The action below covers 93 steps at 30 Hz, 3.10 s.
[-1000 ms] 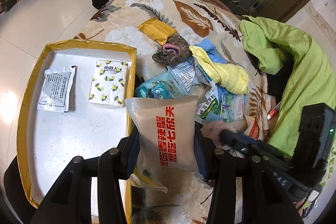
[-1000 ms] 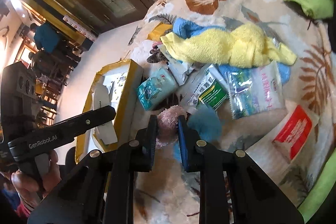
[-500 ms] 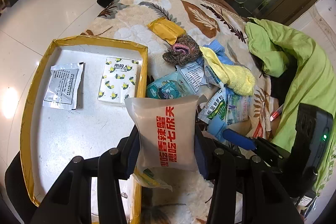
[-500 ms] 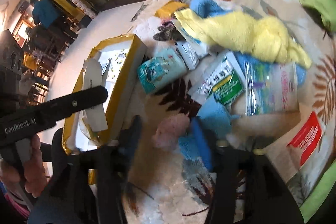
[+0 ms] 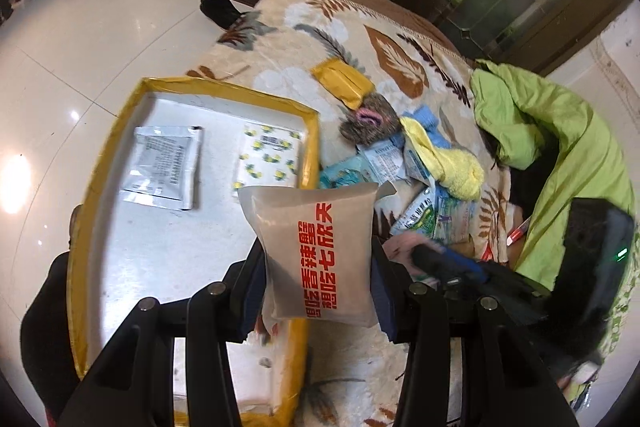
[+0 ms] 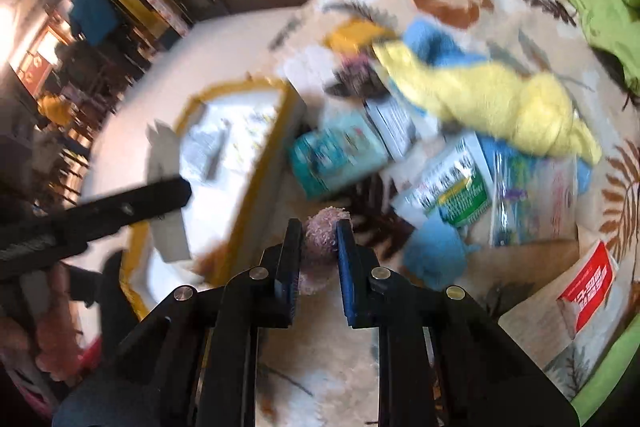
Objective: Organize soft objects
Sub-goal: 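Carry the pom-pom and white bag into the box and release both, then grasp the blue sock with left gripper while right grasps the red-labelled white packet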
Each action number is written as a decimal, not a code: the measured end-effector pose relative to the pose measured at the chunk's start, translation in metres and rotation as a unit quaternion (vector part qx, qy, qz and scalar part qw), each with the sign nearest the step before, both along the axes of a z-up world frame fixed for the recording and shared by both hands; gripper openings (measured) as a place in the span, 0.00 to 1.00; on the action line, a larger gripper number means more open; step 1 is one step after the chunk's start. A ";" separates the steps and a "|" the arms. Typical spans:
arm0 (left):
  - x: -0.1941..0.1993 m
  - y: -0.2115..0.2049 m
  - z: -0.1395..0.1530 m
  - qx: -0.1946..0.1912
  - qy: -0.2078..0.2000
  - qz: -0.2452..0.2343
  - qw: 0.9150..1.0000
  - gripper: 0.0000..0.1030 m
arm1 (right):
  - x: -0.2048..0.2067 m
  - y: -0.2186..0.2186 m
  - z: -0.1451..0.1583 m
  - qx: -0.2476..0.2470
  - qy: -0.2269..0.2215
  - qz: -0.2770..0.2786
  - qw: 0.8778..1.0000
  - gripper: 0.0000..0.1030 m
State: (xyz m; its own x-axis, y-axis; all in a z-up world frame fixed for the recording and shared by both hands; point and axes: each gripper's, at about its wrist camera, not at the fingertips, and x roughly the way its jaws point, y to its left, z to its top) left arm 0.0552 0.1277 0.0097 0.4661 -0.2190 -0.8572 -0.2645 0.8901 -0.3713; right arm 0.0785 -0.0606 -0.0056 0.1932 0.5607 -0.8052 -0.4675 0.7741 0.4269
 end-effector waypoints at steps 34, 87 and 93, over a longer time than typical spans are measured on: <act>-0.019 0.068 -0.029 0.020 0.019 0.073 0.997 0.73 | -0.009 0.049 0.028 0.095 -0.009 0.004 0.995 0.54; 0.045 -0.150 -0.061 0.153 0.028 -0.136 0.978 0.75 | -0.040 -0.174 -0.009 -0.012 0.013 -0.287 0.958 0.54; 0.045 -0.154 -0.061 0.166 0.022 -0.137 0.976 0.75 | -0.037 -0.179 -0.013 -0.007 0.029 -0.307 0.951 0.54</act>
